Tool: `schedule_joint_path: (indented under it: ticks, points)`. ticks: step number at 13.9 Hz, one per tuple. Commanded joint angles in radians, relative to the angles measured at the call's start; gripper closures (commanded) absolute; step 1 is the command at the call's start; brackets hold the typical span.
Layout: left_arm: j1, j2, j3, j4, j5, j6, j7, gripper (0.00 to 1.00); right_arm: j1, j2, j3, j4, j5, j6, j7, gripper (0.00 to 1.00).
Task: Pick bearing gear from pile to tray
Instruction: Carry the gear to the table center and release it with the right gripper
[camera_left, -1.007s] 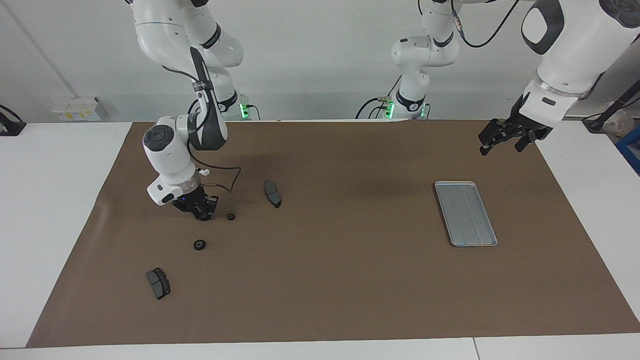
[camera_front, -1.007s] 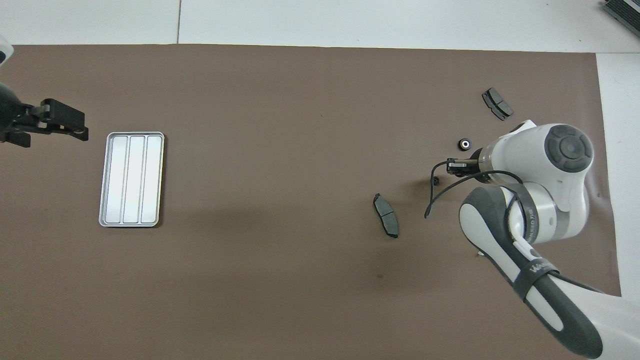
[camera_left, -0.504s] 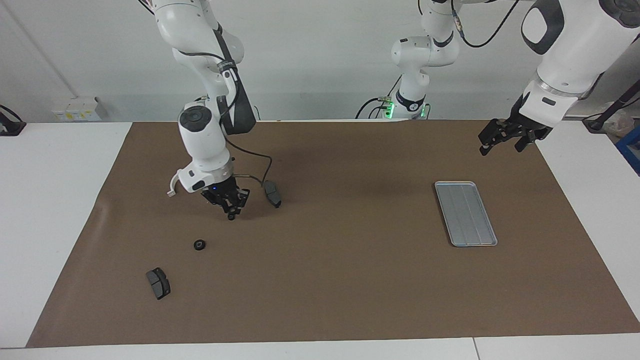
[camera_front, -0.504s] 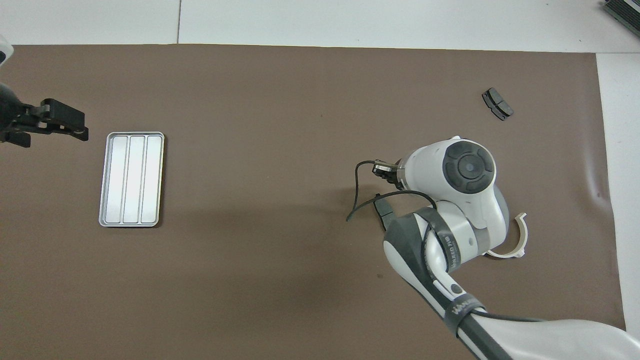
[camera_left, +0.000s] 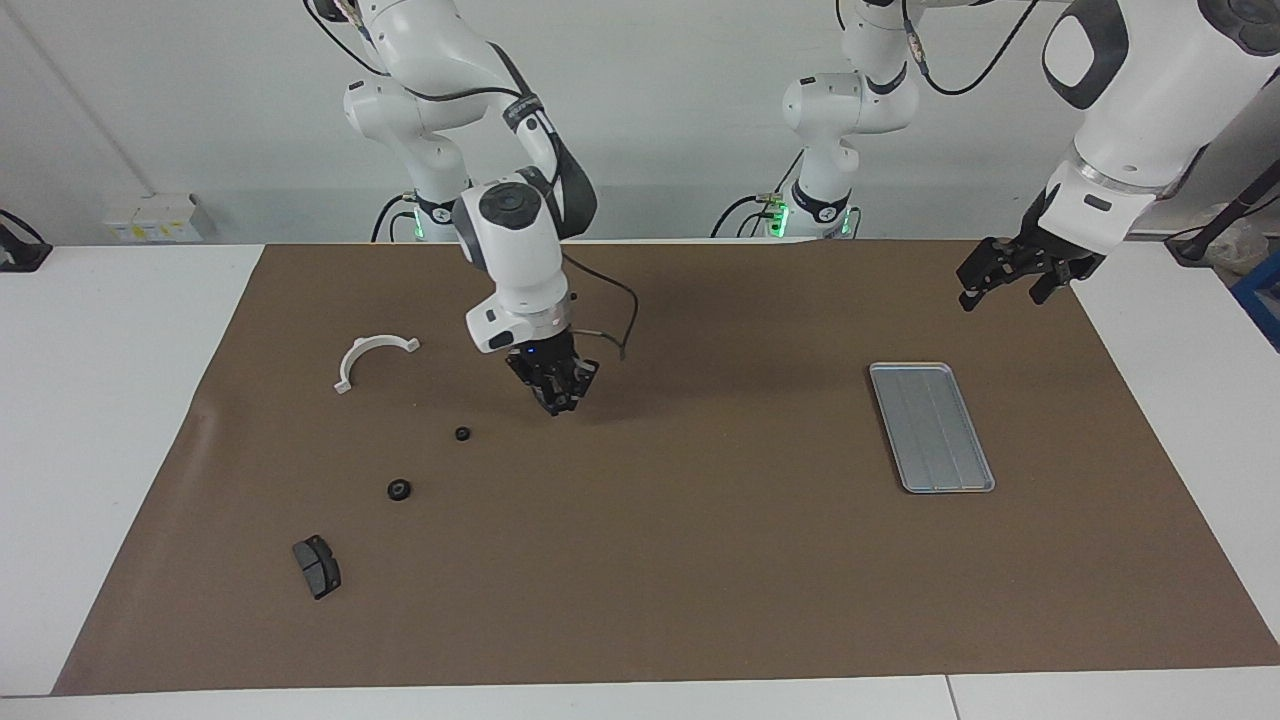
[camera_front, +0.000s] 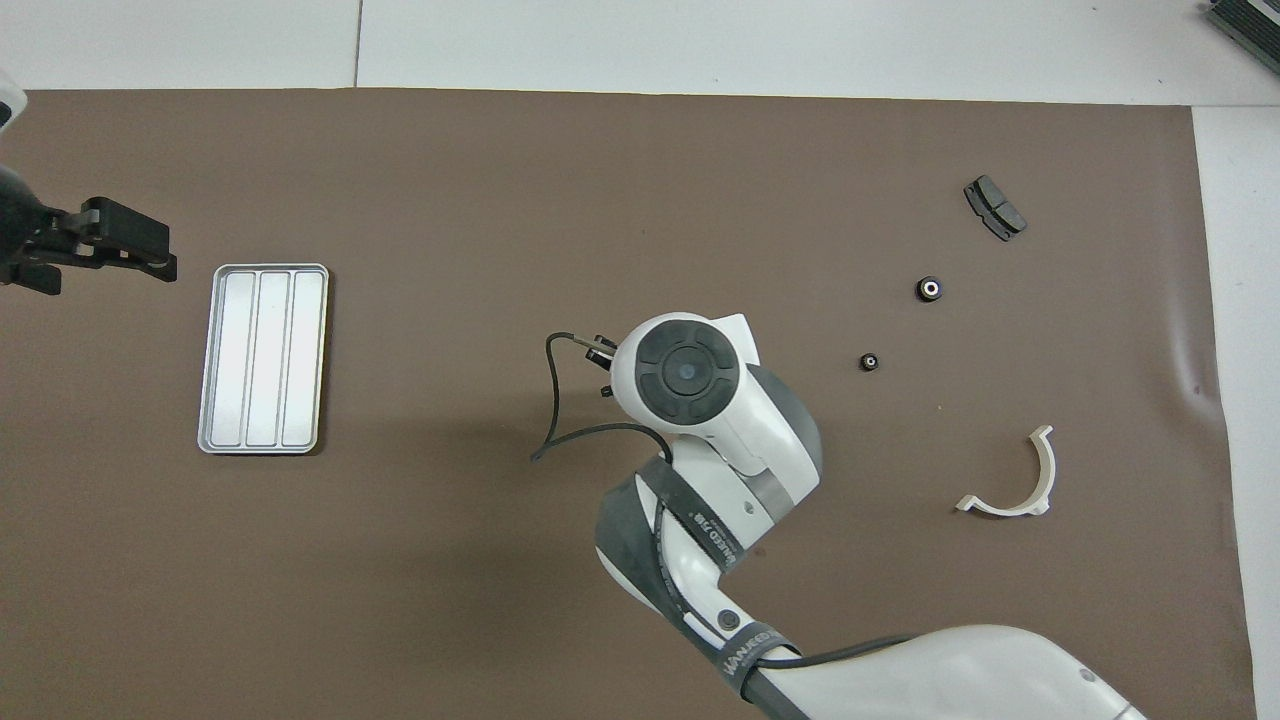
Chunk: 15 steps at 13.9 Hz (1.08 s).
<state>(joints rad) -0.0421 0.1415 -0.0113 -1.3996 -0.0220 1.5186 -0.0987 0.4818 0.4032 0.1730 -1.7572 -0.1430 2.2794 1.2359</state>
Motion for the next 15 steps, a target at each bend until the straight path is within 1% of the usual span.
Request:
schedule_joint_path:
  ticks: [1,5,9,11,12,13,14,15]
  points:
    - [0.01,-0.029,-0.007,-0.039,0.01,0.023,0.005,0.0,0.027,0.13,-0.003,0.174,-0.064,-0.052,0.106,1.0]
    - [0.01,-0.029,-0.007,-0.039,0.01,0.023,0.005,0.0,0.06,0.181,-0.003,0.179,-0.066,-0.028,0.143,1.0]
    - [0.01,-0.029,-0.007,-0.039,0.01,0.023,0.005,0.0,0.054,0.18,-0.003,0.163,-0.061,-0.017,0.143,1.0]
    - [0.01,-0.029,-0.006,-0.039,0.01,0.023,0.005,0.0,0.05,0.18,-0.003,0.156,-0.063,-0.014,0.14,0.7]
    - [0.01,-0.029,-0.007,-0.039,0.01,0.023,0.005,0.0,0.05,0.18,-0.003,0.147,-0.064,-0.014,0.137,0.67]
    - [0.01,-0.029,-0.007,-0.039,0.01,0.023,0.005,0.0,0.049,0.178,-0.003,0.147,-0.064,-0.015,0.135,0.6]
    - [0.01,-0.029,-0.007,-0.039,0.01,0.023,0.005,0.0,0.043,0.178,-0.003,0.153,-0.066,-0.014,0.134,0.48]
    - [0.01,-0.029,-0.007,-0.039,0.01,0.023,0.005,0.0,0.038,0.177,-0.003,0.163,-0.066,-0.02,0.131,0.38]
